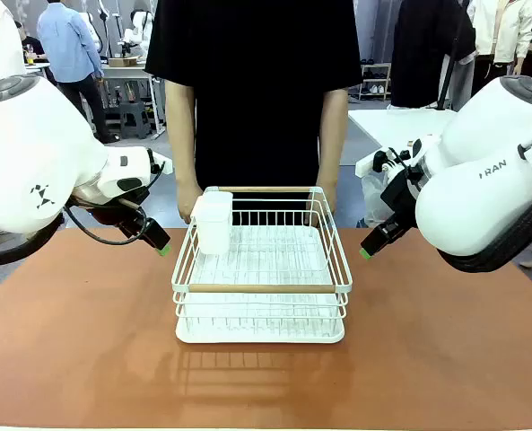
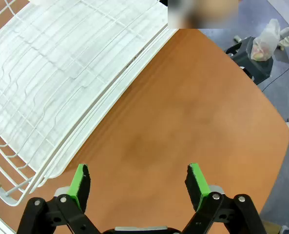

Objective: Clean the table.
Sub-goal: Pick up the Lint Roller when the human hands it over.

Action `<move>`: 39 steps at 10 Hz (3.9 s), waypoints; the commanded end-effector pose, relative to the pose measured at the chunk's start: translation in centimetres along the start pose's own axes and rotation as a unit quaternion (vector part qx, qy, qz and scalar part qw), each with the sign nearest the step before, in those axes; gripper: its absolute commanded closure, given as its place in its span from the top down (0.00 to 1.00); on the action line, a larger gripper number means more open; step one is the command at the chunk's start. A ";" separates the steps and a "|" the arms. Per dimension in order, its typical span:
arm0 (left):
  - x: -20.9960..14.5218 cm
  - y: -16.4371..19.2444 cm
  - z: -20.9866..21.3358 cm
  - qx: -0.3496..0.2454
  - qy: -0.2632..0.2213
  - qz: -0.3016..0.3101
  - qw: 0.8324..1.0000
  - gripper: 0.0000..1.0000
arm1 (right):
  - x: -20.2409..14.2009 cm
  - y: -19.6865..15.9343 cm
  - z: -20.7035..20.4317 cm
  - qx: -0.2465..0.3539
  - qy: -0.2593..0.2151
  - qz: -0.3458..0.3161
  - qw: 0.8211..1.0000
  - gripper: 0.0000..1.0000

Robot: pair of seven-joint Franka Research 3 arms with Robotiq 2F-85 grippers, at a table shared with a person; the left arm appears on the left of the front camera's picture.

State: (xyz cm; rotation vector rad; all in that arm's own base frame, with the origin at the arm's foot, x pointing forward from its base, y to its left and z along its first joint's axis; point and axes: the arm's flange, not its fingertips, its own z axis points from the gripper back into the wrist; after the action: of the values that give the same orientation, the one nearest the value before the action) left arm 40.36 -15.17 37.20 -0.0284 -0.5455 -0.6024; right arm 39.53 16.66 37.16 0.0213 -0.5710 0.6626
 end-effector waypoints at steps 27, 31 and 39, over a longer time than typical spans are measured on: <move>-15.7 24.7 12.2 -0.498 -0.078 0.325 0.800 1.00 | -12.8 -22.0 16.1 0.466 -0.096 -0.339 0.812 1.00; -18.3 27.3 12.8 -0.507 -0.086 0.392 0.763 1.00 | -18.6 -26.9 13.4 0.521 -0.115 -0.393 0.749 1.00; -21.7 29.6 12.1 -0.505 -0.111 0.427 0.742 1.00 | -22.2 -27.0 15.4 0.504 -0.123 -0.405 0.752 1.00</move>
State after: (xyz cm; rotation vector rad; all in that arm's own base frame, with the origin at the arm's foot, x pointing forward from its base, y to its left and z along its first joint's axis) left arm 35.92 22.75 39.87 -1.3212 -0.2983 0.1081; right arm 34.17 -20.85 43.05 1.3436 -0.3415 0.0127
